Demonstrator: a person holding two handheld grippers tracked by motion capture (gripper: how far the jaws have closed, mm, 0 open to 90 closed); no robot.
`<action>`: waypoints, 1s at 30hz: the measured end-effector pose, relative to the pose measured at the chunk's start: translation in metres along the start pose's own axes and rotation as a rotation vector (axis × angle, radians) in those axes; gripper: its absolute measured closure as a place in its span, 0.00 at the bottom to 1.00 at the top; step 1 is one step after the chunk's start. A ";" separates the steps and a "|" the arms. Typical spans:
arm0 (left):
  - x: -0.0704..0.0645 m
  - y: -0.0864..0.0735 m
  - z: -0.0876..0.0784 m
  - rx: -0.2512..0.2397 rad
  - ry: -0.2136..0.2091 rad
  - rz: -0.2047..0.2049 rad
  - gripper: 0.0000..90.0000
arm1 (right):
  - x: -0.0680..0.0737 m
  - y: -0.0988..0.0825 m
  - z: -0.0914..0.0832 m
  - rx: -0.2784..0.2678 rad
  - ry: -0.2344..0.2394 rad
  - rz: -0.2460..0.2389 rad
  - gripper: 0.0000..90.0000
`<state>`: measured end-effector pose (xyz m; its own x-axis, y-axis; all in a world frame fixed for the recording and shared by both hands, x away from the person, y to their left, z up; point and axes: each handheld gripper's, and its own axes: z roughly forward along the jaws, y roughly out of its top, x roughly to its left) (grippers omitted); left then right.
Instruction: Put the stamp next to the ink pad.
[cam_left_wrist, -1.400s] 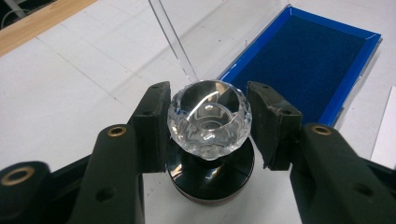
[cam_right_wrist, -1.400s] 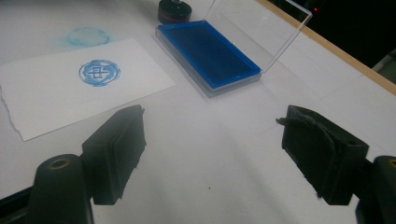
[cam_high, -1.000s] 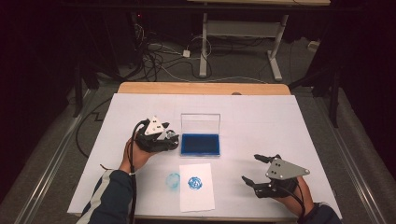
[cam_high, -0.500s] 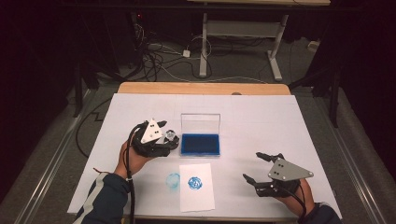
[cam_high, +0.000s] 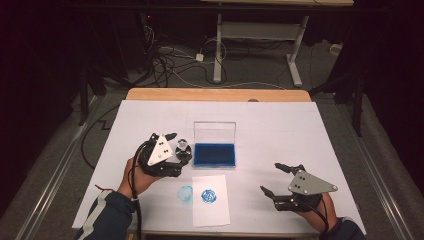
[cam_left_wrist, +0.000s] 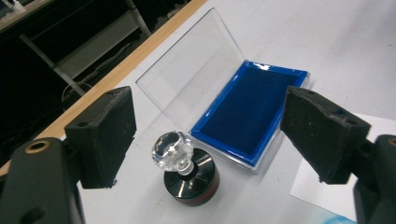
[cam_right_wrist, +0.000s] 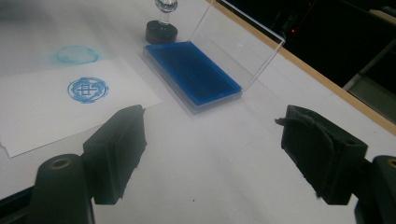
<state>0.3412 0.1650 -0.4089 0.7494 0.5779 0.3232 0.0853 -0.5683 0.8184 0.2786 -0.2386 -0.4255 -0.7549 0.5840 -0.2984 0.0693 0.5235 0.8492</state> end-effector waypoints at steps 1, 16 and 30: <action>-0.001 0.000 -0.001 -0.001 0.006 0.008 0.19 | 0.000 0.000 0.000 0.001 -0.001 -0.001 0.24; -0.014 -0.011 -0.025 -0.017 0.038 0.053 0.19 | -0.001 0.000 0.000 -0.001 -0.012 -0.002 0.24; -0.023 -0.041 -0.038 0.012 0.088 0.029 0.19 | 0.000 0.000 0.005 0.001 0.004 -0.002 0.24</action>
<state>0.2954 0.1970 -0.4325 0.6914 0.6096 0.3877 0.0727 -0.5926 0.8022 0.2823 -0.2352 -0.4275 -0.7577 0.5803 -0.2987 0.0678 0.5252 0.8483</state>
